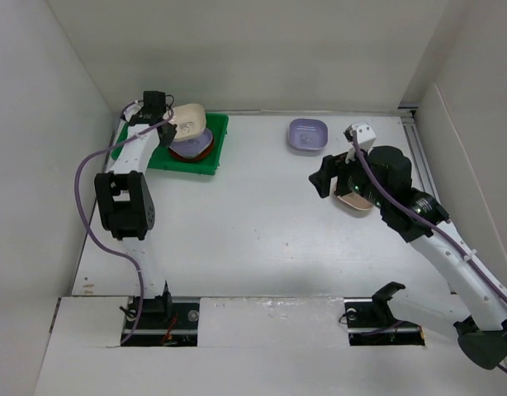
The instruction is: Place the plates into the plastic bin on the countertop
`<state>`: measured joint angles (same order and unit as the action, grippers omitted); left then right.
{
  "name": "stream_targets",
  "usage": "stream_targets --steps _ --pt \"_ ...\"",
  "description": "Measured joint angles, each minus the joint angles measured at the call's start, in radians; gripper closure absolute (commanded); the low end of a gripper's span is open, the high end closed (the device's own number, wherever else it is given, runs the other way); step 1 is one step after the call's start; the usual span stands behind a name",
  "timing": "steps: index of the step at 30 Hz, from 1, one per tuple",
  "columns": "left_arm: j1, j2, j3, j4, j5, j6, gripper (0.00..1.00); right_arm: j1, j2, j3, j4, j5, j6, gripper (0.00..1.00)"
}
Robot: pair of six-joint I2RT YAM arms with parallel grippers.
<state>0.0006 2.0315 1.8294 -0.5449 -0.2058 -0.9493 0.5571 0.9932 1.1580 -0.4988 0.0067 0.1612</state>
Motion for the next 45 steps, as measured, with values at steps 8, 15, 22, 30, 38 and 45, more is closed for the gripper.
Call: stream_targets --steps 8,15,22,30,38,45 --pt "-0.016 -0.132 -0.263 0.045 0.004 -0.227 1.00 0.000 0.000 -0.009 0.006 -0.019 0.000 0.20" --pt "-0.055 -0.128 -0.258 0.048 0.008 -0.374 1.00 0.000 -0.013 -0.009 0.006 -0.020 0.000 0.20" --pt "-0.055 -0.010 -0.130 -0.014 0.011 -0.486 1.00 0.000 -0.032 -0.009 0.004 -0.023 0.000 0.20" --pt "-0.053 0.035 -0.115 -0.053 0.029 -0.544 0.43 0.000 -0.047 -0.009 -0.002 -0.022 -0.004 0.20" --pt "-0.097 -0.098 -0.161 0.024 -0.015 -0.515 0.00 0.000 -0.051 -0.009 -0.006 -0.023 -0.007 0.20" --pt "-0.274 -0.201 0.010 0.136 -0.068 -0.334 0.00 -0.002 -0.051 -0.011 -0.005 0.004 0.001 0.20"
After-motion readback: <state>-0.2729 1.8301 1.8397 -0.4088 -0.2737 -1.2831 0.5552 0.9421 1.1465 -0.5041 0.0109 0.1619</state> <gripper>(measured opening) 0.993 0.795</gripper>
